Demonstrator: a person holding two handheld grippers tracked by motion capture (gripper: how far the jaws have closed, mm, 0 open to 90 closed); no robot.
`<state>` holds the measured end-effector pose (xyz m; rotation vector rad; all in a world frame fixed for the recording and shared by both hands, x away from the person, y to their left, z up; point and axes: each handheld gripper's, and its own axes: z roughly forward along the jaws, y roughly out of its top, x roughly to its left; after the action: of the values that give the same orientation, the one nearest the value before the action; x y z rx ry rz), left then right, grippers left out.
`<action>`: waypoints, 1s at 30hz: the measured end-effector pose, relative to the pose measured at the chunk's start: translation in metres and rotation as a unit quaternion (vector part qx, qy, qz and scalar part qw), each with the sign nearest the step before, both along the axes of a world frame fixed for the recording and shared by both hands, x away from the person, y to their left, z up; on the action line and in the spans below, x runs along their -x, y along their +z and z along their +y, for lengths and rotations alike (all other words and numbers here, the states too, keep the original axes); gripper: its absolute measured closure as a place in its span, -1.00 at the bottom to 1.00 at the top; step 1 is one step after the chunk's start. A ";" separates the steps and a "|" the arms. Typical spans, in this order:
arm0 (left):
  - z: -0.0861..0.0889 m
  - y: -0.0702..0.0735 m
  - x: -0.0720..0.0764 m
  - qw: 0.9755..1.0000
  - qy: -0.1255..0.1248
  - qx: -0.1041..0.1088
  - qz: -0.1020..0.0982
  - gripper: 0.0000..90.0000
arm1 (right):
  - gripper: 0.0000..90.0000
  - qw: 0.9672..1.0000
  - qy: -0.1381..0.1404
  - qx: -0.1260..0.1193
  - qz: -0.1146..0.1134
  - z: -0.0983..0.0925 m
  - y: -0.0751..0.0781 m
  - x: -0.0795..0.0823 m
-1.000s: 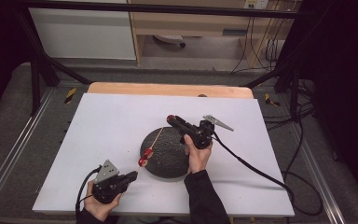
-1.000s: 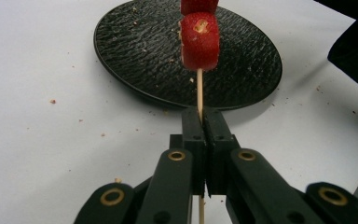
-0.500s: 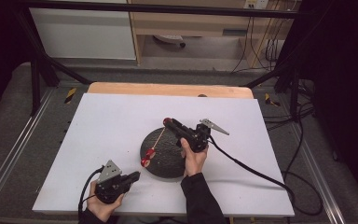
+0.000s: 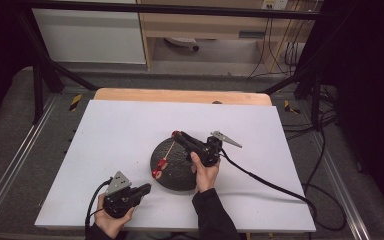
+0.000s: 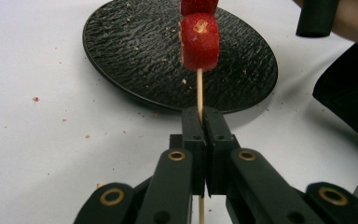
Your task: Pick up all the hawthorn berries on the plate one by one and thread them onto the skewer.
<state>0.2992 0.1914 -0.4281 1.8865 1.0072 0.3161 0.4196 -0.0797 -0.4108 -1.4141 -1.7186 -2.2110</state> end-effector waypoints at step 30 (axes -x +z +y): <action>-0.016 -0.001 -0.001 0.999 0.032 0.026 0.007 0.97 | 0.40 1.000 0.010 0.014 0.001 0.010 -0.017 0.014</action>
<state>0.2999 0.1758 -0.4287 1.8150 1.0773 0.3126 0.4057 -0.0692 -0.4273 -1.3995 -1.7629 -2.1827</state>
